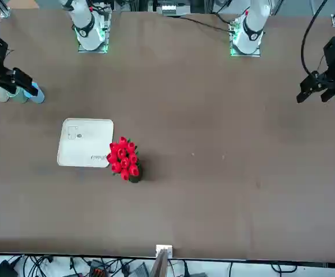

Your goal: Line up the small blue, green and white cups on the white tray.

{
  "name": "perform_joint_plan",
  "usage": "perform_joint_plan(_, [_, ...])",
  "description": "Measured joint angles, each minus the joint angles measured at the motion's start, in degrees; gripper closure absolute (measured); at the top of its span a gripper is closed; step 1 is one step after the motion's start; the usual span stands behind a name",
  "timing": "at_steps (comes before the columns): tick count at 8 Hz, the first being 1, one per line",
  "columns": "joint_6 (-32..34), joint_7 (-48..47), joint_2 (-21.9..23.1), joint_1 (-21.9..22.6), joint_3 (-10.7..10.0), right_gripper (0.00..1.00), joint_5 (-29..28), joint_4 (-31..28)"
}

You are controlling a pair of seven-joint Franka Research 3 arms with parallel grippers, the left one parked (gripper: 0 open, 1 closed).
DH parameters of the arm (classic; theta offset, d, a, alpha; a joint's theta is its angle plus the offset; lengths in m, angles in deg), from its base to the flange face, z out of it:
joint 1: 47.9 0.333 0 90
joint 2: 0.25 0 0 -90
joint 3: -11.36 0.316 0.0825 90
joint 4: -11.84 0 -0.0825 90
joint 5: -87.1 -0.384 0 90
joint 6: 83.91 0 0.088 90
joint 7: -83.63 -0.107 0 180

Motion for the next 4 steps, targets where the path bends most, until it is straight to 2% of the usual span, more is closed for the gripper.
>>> perform_joint_plan(4, [0.0,0.0,-0.1,0.0,0.1,0.0,0.0,0.0])
